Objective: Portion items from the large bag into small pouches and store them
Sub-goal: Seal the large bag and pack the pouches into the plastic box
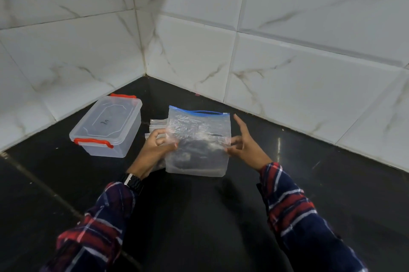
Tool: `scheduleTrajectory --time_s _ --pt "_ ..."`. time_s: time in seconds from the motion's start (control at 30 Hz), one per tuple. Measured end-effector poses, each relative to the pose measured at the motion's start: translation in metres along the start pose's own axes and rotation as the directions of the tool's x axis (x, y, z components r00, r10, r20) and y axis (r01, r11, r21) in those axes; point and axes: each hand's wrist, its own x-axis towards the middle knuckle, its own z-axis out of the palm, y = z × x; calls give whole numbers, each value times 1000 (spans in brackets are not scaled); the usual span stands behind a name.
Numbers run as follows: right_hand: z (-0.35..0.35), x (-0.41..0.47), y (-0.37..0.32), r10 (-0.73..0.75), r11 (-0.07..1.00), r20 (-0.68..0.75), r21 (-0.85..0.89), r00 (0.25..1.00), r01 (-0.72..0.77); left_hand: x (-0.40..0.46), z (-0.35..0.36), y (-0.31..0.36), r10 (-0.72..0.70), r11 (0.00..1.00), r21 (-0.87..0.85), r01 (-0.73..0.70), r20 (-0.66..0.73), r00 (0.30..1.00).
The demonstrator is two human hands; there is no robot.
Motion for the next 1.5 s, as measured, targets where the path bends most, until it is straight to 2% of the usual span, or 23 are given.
scheduleTrajectory --time_s 0.1,0.2,0.3,0.43,0.53,0.77,0.97,1.13,1.2,1.3,1.4,1.5 --pt "5 6 11 -34 996 -43 -87 998 30 4 1 -1 45 997 65 -40 -81 996" --pt "4 19 9 -61 991 -127 -127 990 45 7 3 2 164 974 181 -138 -136 977" --pt "-2 35 1 -69 990 -140 -129 988 51 16 -1 10 228 949 240 -203 -81 970" --pt "-14 59 -19 -81 988 -85 -138 993 69 38 -16 25 258 877 413 -245 25 966" --pt "-19 81 -35 -126 985 -122 -137 985 109 54 -24 43 339 838 458 -297 -9 941" --pt "-15 160 -58 -145 973 -236 -209 961 96 113 -48 69 441 776 546 -315 -114 890" --pt "-3 226 -59 -79 989 -272 -141 959 42 172 -62 76 529 670 671 -318 -130 839" --pt "9 263 -39 14 996 -290 -82 957 -39 207 -66 70 483 662 707 -250 -148 863" --pt "14 274 -25 81 991 -242 -86 967 -105 218 -65 65 405 647 738 -192 -120 906" --pt "19 283 -11 174 965 -157 -168 972 -200 231 -60 65 217 576 807 -133 6 976" --pt "22 285 -11 154 967 -183 -175 971 -186 241 -52 69 53 494 868 -55 33 998" --pt "25 280 -15 131 976 -228 -140 965 -165 240 -47 68 24 522 852 -17 5 1000"
